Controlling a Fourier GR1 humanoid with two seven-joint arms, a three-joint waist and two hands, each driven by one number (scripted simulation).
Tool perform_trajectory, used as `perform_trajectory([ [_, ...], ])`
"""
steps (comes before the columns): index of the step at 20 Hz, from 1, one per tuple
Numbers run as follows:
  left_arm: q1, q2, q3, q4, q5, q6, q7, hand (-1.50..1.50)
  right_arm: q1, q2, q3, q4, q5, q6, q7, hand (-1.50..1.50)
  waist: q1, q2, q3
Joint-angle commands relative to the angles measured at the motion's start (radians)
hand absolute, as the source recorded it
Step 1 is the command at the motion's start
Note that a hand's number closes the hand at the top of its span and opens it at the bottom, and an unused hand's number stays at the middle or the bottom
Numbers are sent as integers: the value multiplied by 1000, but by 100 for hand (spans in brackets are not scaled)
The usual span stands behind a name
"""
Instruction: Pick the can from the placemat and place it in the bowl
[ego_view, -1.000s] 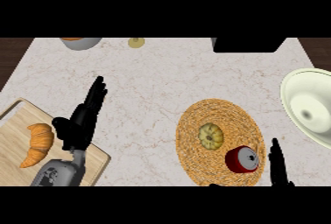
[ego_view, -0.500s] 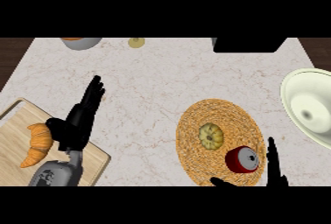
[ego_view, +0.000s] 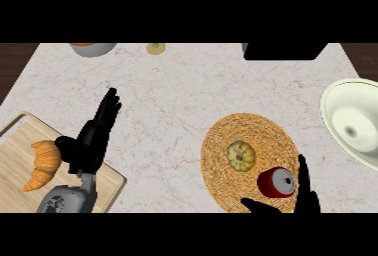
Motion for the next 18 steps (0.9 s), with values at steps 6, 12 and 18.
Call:
perform_trajectory([
  [6,8,-21,16,31,-17,-9,-34,0,-63,-16,112,96,151,70,-14,150,2,0,0],
  [12,-2,-42,23,60,-43,-18,-60,0,-38,6,102,128,50,33,-156,150,-2,0,0],
  [18,-50,-37,74,76,-23,-48,-24,0,-220,5,31,52,73,142,-52,150,0,1,0],
])
